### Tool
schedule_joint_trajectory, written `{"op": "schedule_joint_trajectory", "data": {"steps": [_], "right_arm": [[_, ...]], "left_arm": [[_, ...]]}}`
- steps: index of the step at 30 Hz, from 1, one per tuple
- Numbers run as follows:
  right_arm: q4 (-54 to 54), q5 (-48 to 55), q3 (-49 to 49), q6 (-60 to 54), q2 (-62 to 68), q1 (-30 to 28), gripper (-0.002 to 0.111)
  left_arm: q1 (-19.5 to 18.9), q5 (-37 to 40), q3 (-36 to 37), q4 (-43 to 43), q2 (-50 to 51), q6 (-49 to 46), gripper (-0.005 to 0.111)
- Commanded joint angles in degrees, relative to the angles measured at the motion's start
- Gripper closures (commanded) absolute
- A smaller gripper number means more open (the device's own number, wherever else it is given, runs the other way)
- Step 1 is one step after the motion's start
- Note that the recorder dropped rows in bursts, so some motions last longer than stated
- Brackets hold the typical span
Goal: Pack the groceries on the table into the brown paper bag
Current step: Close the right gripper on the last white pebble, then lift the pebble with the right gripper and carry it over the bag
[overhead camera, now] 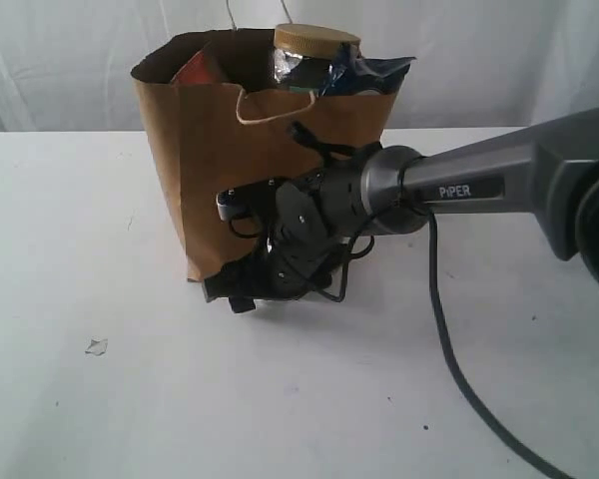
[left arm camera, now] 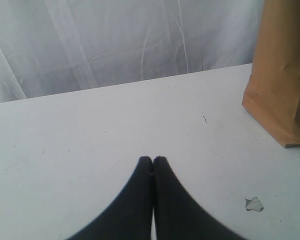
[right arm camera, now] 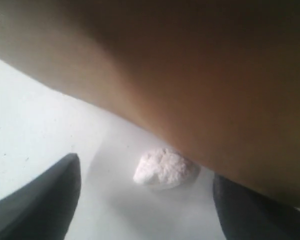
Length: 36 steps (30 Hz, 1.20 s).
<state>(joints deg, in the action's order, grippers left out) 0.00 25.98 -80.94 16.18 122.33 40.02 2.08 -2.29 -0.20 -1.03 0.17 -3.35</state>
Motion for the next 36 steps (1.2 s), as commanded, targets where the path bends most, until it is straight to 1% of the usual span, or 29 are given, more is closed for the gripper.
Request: {"op": "schedule_joint_trajectory", "data": {"steps": [1,2,3,4,6,9,10,13,18,19,20,22,25,27,28,29,31,33,36], "right_arm": [[1.28,0.62,0.21,0.65,2.22,0.20,0.048],[1.56,0.86,0.21,0.65,2.34,0.30,0.054],[1.68,1.11,0.21,0.65,2.34,0.57,0.063],[1.93,1.39,0.21,0.65,2.34,0.59,0.075],[2.49,2.33,0.21,0.65,2.34,0.70,0.090],[2.52,4.62,0.44,0.65,2.34,0.92,0.106],[2.52,5.37,0.44,0.65,2.34,1.04,0.108],[2.52,6.44,1.29,0.65,1.68,1.56,0.108],[2.52,1.42,9.24,4.87,-4.09,2.11,0.108],[2.52,-0.95,12.65,6.46,-6.65,2.23,0.108],[2.52,-1.68,13.98,6.78,-7.71,2.23,0.108],[2.52,-3.38,19.91,7.16,-13.12,2.23,0.108],[2.81,-5.26,24.62,6.97,-19.28,2.23,0.108],[2.16,-8.18,27.14,6.92,-25.68,2.23,0.108],[1.19,-11.27,27.94,6.06,-30.94,2.23,0.108],[0.36,-12.89,28.21,5.43,-33.06,2.23,0.108],[0.00,-20.54,28.32,1.42,-42.31,2.23,0.108],[0.00,-25.34,28.32,-1.96,-47.25,2.23,0.108],[0.00,-31.22,28.02,-7.57,-49.09,2.23,0.108]], "left_arm": [[-0.11,-0.60,0.20,-0.45,-0.17,0.08,0.107],[-0.11,-0.60,0.20,-0.45,-0.17,0.08,0.107],[-0.11,-0.60,0.20,-0.45,-0.17,0.08,0.107],[-0.11,-0.60,0.20,-0.45,-0.17,0.08,0.107],[-0.11,-0.60,0.20,-0.45,-0.17,0.08,0.107],[-0.11,-0.60,0.20,-0.45,-0.17,0.08,0.107],[-0.11,-0.60,0.20,-0.45,-0.17,0.08,0.107],[-0.11,-0.60,0.20,-0.45,-0.17,0.08,0.107],[-0.11,-0.60,0.20,-0.45,-0.17,0.08,0.107],[-0.11,-0.60,0.20,-0.45,-0.17,0.08,0.107],[-0.11,-0.60,0.20,-0.45,-0.17,0.08,0.107],[-0.11,-0.60,0.20,-0.45,-0.17,0.08,0.107],[-0.11,-0.60,0.20,-0.45,-0.17,0.08,0.107],[-0.11,-0.60,0.20,-0.45,-0.17,0.08,0.107],[-0.11,-0.60,0.20,-0.45,-0.17,0.08,0.107],[-0.11,-0.60,0.20,-0.45,-0.17,0.08,0.107],[-0.11,-0.60,0.20,-0.45,-0.17,0.08,0.107],[-0.11,-0.60,0.20,-0.45,-0.17,0.08,0.107],[-0.11,-0.60,0.20,-0.45,-0.17,0.08,0.107]]}}
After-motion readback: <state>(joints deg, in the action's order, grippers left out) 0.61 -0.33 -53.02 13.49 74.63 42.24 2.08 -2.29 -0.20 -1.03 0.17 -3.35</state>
